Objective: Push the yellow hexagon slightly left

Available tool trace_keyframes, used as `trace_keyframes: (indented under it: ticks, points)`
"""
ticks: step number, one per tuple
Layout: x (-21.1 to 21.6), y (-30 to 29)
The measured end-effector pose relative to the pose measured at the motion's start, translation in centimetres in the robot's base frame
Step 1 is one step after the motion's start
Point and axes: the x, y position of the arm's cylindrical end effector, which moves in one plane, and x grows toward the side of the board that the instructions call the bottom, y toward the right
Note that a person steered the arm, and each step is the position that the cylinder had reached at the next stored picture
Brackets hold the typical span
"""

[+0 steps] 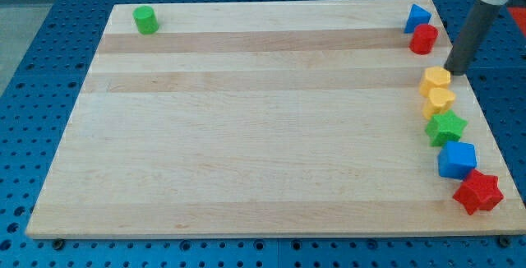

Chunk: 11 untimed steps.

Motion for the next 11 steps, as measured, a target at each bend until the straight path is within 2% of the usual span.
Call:
trace_keyframes:
  ticks: [4, 6, 9, 11]
  points:
    - [6.2, 0.7]
    - [6.2, -1.3]
    - [3.8, -1.1]
    - [3.7, -1.2]
